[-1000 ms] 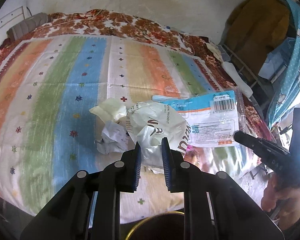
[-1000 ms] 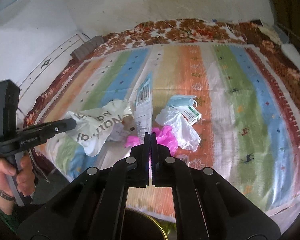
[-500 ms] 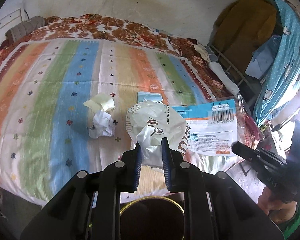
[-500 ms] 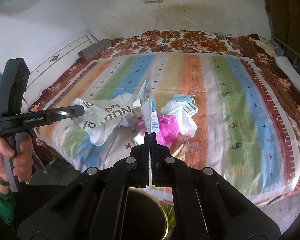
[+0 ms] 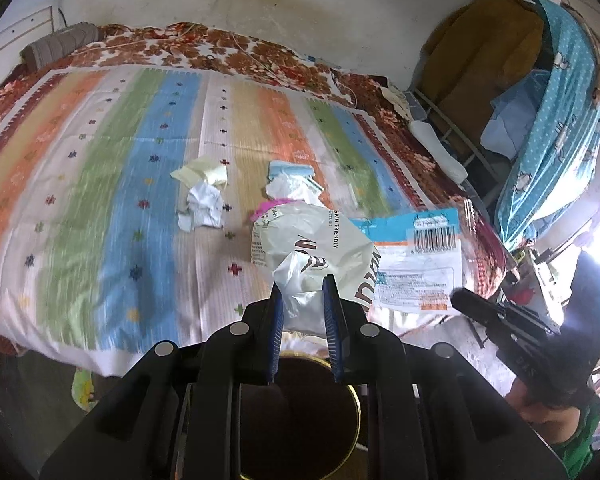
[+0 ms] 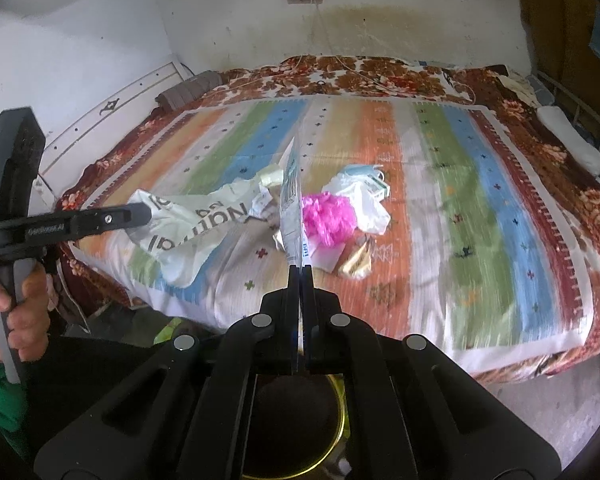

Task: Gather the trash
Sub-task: 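Carry both items over the bin and open both grippers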

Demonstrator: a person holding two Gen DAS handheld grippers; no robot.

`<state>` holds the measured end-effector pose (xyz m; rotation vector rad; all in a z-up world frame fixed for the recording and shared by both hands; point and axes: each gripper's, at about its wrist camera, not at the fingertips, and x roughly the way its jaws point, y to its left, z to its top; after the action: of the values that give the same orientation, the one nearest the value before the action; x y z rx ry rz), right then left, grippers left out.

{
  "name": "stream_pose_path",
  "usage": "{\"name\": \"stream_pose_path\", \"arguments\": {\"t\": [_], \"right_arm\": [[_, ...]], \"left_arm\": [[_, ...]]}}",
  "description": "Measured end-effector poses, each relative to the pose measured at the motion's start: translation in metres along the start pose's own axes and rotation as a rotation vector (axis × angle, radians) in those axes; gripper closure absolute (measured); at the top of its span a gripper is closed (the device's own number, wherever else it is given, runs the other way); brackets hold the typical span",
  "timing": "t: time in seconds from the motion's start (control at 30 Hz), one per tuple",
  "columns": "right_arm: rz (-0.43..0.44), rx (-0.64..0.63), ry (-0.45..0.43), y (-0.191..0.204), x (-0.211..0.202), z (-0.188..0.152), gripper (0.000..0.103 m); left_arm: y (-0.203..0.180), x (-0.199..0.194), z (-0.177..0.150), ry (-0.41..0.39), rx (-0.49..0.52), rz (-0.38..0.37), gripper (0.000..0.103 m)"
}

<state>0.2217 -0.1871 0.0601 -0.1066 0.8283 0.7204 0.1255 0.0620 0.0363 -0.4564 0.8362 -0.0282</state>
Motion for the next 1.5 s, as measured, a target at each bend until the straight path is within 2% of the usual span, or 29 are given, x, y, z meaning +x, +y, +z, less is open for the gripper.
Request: {"name": "stream_pose_path", "arguments": {"t": [0.4, 0.8, 1.07, 1.33, 1.5], "right_arm": [[-0.008, -0.01, 0.06, 0.015, -0.008, -0.048, 0.102], [0.021, -0.011, 0.132, 0.032, -0.015, -0.094, 0.102], [0.037, 0.012, 0.233, 0.04, -0.005, -0.123, 0.102], [0.026, 0.014, 0.319, 0.043, 0.012, -0.134, 0.102], [0.018, 0.016, 0.371, 0.044, 0.024, -0.139, 0.102]], "left_arm": [[0.0, -0.009, -0.043, 0.037, -0.008, 0.019, 0.085], [-0.002, -0.008, -0.086, 0.113, -0.022, 0.052, 0.085], [-0.004, 0.003, -0.107, 0.181, -0.016, 0.105, 0.085], [-0.006, 0.022, -0.129, 0.256, -0.002, 0.159, 0.085], [-0.008, 0.032, -0.132, 0.284, 0.013, 0.184, 0.085]]}}
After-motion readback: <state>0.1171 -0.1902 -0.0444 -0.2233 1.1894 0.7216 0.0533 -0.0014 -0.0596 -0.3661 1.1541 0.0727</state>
